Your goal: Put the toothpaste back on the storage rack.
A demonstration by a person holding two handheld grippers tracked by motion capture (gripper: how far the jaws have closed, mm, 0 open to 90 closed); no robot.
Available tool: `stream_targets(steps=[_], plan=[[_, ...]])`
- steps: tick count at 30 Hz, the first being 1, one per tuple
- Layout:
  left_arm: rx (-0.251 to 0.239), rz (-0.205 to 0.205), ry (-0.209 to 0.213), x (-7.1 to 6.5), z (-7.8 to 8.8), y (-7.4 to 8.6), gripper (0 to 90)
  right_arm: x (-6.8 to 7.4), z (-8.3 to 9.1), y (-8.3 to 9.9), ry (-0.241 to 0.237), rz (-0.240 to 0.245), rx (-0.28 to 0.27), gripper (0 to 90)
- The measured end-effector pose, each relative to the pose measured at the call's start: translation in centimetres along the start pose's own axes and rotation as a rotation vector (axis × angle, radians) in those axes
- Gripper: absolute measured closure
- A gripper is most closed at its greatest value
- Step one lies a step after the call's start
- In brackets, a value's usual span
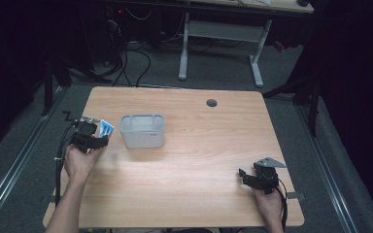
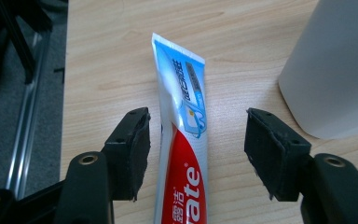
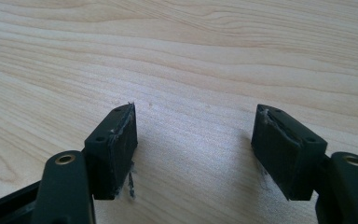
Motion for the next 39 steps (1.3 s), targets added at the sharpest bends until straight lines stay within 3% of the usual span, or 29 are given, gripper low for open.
stream_targets(steps=[6, 8, 9, 13, 22, 28, 39], plan=[[0.044, 0.024, 0.013, 0.2, -1.0, 0.3, 40.3, 0.0, 0.0, 0.0, 0.0, -0.001, 0.001, 31.3], [0.056, 0.025, 0.003, 0.5, -1.3, 0.5, 40.2, 0.0, 0.0, 0.0, 0.001, -0.002, 0.001, 31.3], [0.069, 0.01, -0.025, 0.7, -1.5, 0.5, 40.1, 0.0, 0.0, 0.0, 0.001, -0.002, 0.001, 31.3], [0.1, -0.018, -0.064, 0.8, -2.0, 0.7, 40.4, 0.0, 0.0, 0.0, 0.001, -0.002, 0.001, 31.3], [0.135, -0.001, -0.053, 0.8, -3.3, 1.1, 42.0, 0.0, 0.0, 0.0, 0.001, -0.004, 0.0, 31.4], [0.163, -0.019, -0.06, 0.7, -3.9, 1.4, 44.5, 0.0, 0.0, 0.0, 0.001, -0.005, 0.0, 31.5], [0.193, 0.016, -0.035, 0.9, -4.8, 1.7, 54.4, 0.0, 0.0, 0.0, 0.002, -0.004, 0.0, 31.5]])
Point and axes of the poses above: each handheld gripper's, and its own axes: z roughly backward along the jaws, y roughly out of its underside, x roughly to its left, the point moved 8 cm from there along -z, roughly forward along the jaws, and after that the axes turned 3 degrees about y, right-handed, at the moved point
